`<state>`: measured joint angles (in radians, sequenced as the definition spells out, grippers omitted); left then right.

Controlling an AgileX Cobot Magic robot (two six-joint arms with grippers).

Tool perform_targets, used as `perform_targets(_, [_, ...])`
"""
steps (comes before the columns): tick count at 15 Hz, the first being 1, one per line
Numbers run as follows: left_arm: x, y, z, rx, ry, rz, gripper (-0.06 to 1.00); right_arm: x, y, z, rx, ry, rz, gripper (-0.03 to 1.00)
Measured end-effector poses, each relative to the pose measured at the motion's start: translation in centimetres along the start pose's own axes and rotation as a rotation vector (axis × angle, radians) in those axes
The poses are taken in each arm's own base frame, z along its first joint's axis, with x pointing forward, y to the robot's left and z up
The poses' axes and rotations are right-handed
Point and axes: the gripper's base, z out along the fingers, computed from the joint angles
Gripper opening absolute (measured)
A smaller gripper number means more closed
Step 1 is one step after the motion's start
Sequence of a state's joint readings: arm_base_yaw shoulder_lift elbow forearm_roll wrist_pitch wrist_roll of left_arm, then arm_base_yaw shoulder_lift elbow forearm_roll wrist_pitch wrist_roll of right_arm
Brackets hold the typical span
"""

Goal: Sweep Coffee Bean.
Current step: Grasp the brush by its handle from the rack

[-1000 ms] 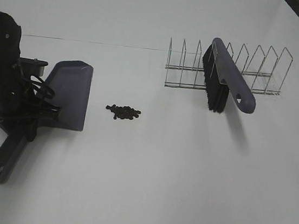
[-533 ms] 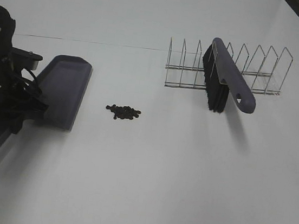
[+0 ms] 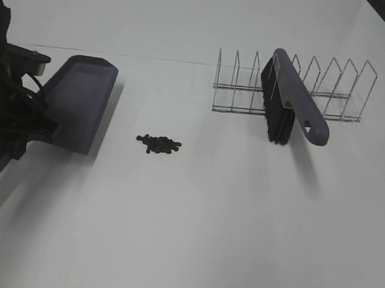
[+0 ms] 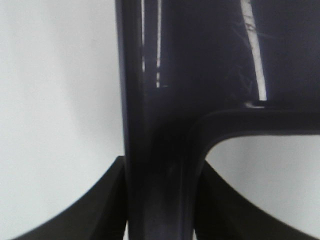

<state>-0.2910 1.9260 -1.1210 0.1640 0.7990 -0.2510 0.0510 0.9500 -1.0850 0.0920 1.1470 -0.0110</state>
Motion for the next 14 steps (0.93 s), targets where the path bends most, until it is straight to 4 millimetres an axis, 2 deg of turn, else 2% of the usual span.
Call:
perform_targets(2, [0.0,0.0,0.0,0.0,0.0,0.0,0.33,-1.8,0.0,0.5,-0.001,0.053,0.0,0.62])
perform_targets(3, [0.0,0.0,0.0,0.0,0.0,0.0,0.33,-3.8,0.0,1.4,-0.003,0.082,0.002,0.62])
perform_targets(7, [0.0,0.0,0.0,0.0,0.0,0.0,0.33,-7.8,0.0,3.8,-0.006,0.108,0.004,0.62])
perform_targets(11, [0.0,0.0,0.0,0.0,0.0,0.0,0.33,-12.0,-0.2,7.5,-0.012,0.132,0.014,0.62])
perform_targets(14, [0.0,0.0,0.0,0.0,0.0,0.0,0.33,-13.7,-0.3,11.0,-0.018,0.175,0.037,0.62])
